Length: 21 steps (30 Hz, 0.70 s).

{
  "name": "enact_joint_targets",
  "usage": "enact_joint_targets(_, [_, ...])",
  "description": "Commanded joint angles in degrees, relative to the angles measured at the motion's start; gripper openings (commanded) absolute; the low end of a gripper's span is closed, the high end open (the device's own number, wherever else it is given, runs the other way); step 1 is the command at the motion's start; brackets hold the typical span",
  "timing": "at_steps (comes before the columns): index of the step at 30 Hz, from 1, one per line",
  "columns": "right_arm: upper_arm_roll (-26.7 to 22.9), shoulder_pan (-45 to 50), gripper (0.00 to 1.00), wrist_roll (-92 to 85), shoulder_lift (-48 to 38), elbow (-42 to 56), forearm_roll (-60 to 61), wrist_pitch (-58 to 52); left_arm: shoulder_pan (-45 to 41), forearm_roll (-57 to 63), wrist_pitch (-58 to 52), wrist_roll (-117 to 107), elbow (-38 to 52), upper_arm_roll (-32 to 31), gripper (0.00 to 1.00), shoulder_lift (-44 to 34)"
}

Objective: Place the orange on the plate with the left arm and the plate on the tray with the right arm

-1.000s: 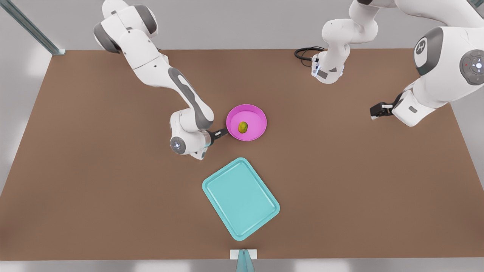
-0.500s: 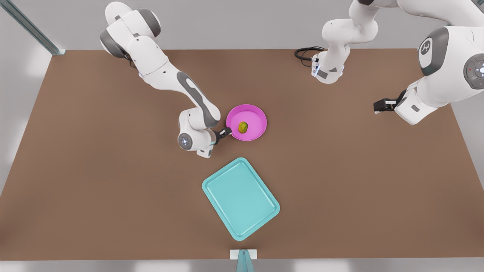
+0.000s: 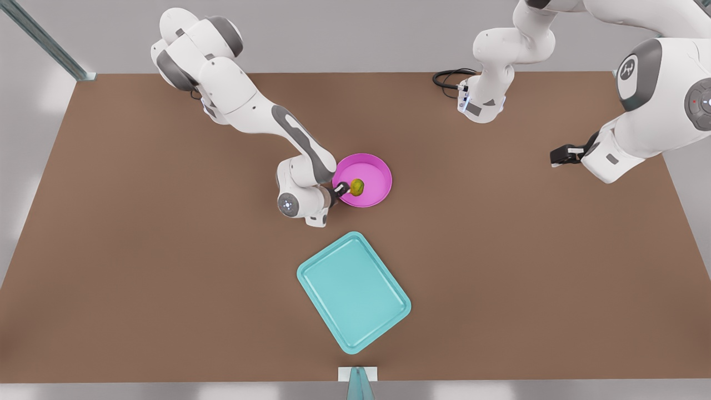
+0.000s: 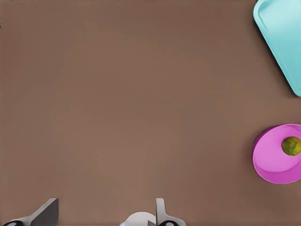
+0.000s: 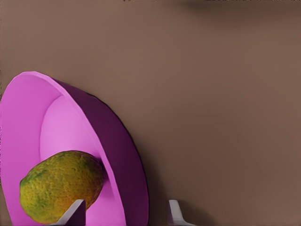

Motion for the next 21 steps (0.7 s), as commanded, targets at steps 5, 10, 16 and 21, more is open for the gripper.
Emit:
enact_joint_targets(5, [0.04,-0.36,0.21,-6.21,-0.28,0.98,-0.73,-0.45,-0.05,0.05,-0.46,0.82,-0.01,-0.02,1.00,-0.13])
enact_joint_targets(10, [0.13,-0.45,0.21,-8.51,-0.45,1.06,-0.73,-0.54,0.04,-0.13,-1.25,0.82,1.05,-0.11,1.00,-0.04])
enact_joint_targets(16, [0.30,-2.74,0.21,-8.33,-1.24,4.05,-0.64,-3.96,0.04,-0.13,-1.25,0.91,1.05,-0.02,1.00,-0.04])
enact_joint_targets(21, [0.39,-5.37,0.21,-8.16,-1.16,9.41,-0.55,-6.78,0.03,-0.04,-1.42,0.82,1.05,-0.02,1.00,-0.04])
